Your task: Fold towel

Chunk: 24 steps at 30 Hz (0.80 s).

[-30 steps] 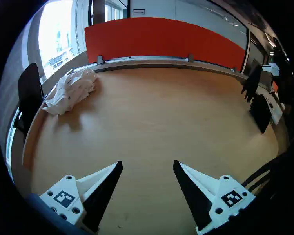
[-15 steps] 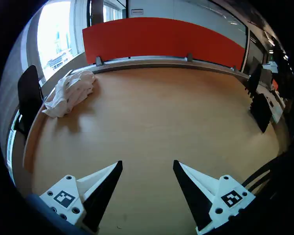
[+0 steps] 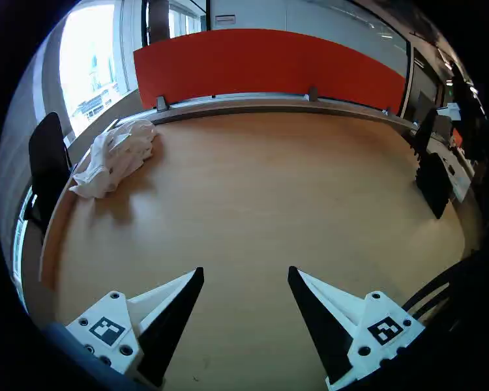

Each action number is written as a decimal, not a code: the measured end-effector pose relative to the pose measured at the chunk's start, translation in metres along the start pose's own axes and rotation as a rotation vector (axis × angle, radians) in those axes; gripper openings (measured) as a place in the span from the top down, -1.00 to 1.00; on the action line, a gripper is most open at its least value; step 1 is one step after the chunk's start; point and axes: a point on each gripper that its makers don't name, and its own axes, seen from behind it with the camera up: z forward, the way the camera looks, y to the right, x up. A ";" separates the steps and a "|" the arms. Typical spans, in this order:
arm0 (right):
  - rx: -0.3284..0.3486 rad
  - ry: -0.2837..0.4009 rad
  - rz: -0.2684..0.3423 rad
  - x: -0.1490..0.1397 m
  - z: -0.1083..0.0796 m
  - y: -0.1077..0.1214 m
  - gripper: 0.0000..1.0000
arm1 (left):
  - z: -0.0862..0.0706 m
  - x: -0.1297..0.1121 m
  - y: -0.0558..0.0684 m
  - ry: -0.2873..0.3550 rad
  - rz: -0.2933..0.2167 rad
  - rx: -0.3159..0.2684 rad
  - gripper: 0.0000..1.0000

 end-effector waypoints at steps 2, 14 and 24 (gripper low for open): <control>-0.005 -0.004 0.002 -0.003 0.000 0.002 0.92 | 0.000 0.000 0.001 0.000 0.001 -0.001 -0.92; -0.028 -0.028 0.026 -0.028 -0.017 0.016 0.93 | 0.002 0.004 0.008 0.000 0.016 -0.009 -0.92; -0.060 -0.106 0.079 -0.097 -0.047 0.026 0.93 | 0.003 0.006 0.015 -0.003 0.034 -0.022 -0.92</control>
